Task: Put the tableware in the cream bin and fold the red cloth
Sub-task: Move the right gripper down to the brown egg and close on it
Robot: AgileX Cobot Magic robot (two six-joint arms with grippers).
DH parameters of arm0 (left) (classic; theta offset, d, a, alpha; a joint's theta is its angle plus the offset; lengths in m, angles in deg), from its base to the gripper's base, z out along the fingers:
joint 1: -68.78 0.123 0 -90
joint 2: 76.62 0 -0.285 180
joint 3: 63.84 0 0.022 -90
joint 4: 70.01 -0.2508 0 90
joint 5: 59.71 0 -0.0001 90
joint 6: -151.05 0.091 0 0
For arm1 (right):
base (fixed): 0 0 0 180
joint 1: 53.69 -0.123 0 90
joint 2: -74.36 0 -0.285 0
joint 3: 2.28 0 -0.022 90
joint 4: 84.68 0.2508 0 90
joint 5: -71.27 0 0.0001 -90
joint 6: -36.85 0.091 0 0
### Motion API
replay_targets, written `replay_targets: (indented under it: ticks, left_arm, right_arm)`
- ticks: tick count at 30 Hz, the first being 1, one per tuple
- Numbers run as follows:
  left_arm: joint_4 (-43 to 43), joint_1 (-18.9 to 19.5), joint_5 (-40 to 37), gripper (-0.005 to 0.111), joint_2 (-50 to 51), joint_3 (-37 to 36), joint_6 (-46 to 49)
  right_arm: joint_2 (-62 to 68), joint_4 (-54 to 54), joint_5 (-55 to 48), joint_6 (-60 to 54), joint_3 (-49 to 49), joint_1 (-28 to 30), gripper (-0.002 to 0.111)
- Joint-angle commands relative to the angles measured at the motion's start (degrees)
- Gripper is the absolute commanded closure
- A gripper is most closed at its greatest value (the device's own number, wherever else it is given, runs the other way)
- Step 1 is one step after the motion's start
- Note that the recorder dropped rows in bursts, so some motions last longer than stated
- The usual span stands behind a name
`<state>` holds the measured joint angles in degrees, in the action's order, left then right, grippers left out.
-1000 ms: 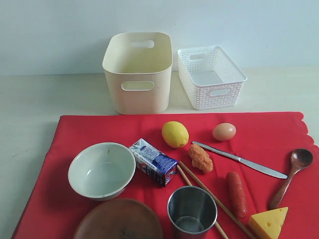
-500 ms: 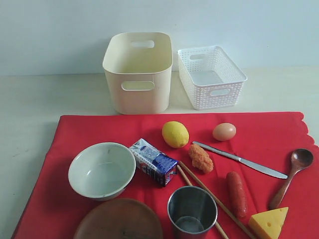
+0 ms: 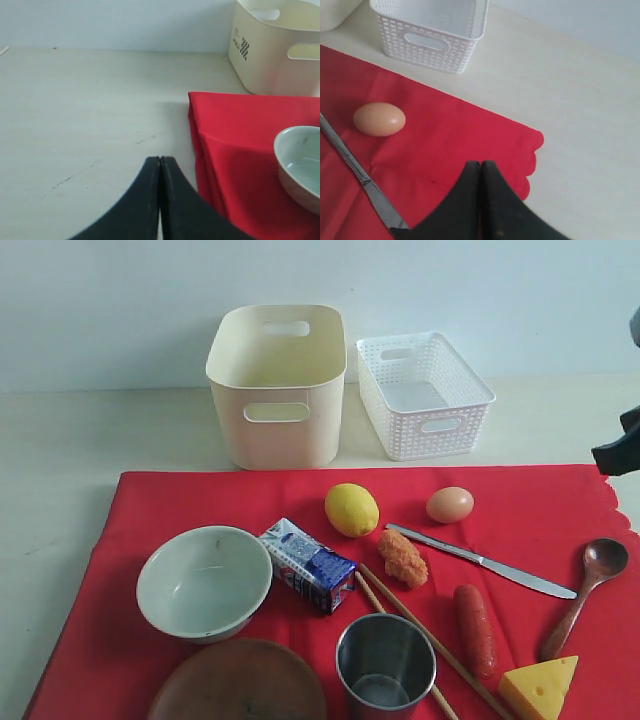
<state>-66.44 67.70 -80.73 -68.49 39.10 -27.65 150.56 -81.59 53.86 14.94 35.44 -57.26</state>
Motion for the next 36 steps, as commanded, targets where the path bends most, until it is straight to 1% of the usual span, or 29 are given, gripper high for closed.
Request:
replay_targets:
  ticks: [1,3,5,8,10,14,16,18,21,23,25,27,30,32,33,35,36]
  left_arm:
    - [-0.06,0.14,0.83,0.107,-0.35,-0.16,-0.06]
    - [-0.06,0.14,0.83,0.107,-0.35,-0.16,-0.06]
    - [-0.06,0.14,0.83,0.107,-0.35,-0.16,-0.06]
    - [-0.06,0.14,0.83,0.107,-0.35,-0.16,-0.06]
    - [-0.06,0.14,0.83,0.107,-0.35,-0.16,-0.06]
    - [-0.06,0.14,0.83,0.107,-0.35,-0.16,-0.06]
    - [-0.06,0.14,0.83,0.107,-0.35,-0.16,-0.06]
    - [-0.06,0.14,0.83,0.107,-0.35,-0.16,-0.06]
    - [-0.06,0.14,0.83,0.107,-0.35,-0.16,-0.06]
    - [-0.06,0.14,0.83,0.107,-0.35,-0.16,-0.06]
    - [-0.06,0.14,0.83,0.107,-0.35,-0.16,-0.06]
    - [-0.06,0.14,0.83,0.107,-0.35,-0.16,-0.06]
    - [-0.06,0.14,0.83,0.107,-0.35,-0.16,-0.06]
    - [-0.06,0.14,0.83,0.107,-0.35,-0.16,-0.06]
    - [-0.06,0.14,0.83,0.107,-0.35,-0.16,-0.06]
    - [-0.06,0.14,0.83,0.107,-0.35,-0.16,-0.06]
    - [-0.06,0.14,0.83,0.107,-0.35,-0.16,-0.06]
  right_arm:
    - [6.24,-0.06,-3.67,-9.65,-5.5,-0.42,0.108]
    - [9.15,0.07,-4.22,-15.84,-7.13,-0.42,0.108]
    - [11.84,0.07,-6.2,-18.6,-9.3,-0.42,0.107]
    - [17.17,0.07,-13.36,-19.28,-14.47,-0.42,0.104]
    - [21.01,0.71,-18.79,-21.74,-18.42,-0.42,0.102]
    - [27.03,7.8,-25.54,-32.2,-24.42,-0.42,0.097]
    - [28.85,11.67,-27.11,-38.35,-25.96,-0.42,0.093]
    - [30.3,15.35,-27.41,-44.53,-26.75,-0.42,0.088]
    - [32.0,18.65,-26.93,-55.63,-26.89,-0.42,0.075]
    - [33.06,19.84,-25.96,-60.67,-26.89,-0.51,0.066]
    - [34.08,20.15,-24.62,-64.08,-26.89,-1.0,0.062]
    - [35.35,20.38,-23.15,-70.1,-26.89,-2.54,0.062]
    - [36.46,20.38,-19.56,-71.38,-27.11,-4.54,0.061]
    - [37.37,20.26,-19.27,-72.07,-28.05,-5.47,0.059]
    - [38.37,19.62,-19.27,-72.19,-29.32,-6.78,0.053]
    - [39.55,16.54,-19.27,-71.13,-30.85,-8.44,0.048]
    - [39.99,15.26,-19.27,-70.07,-31.31,-8.84,0.047]
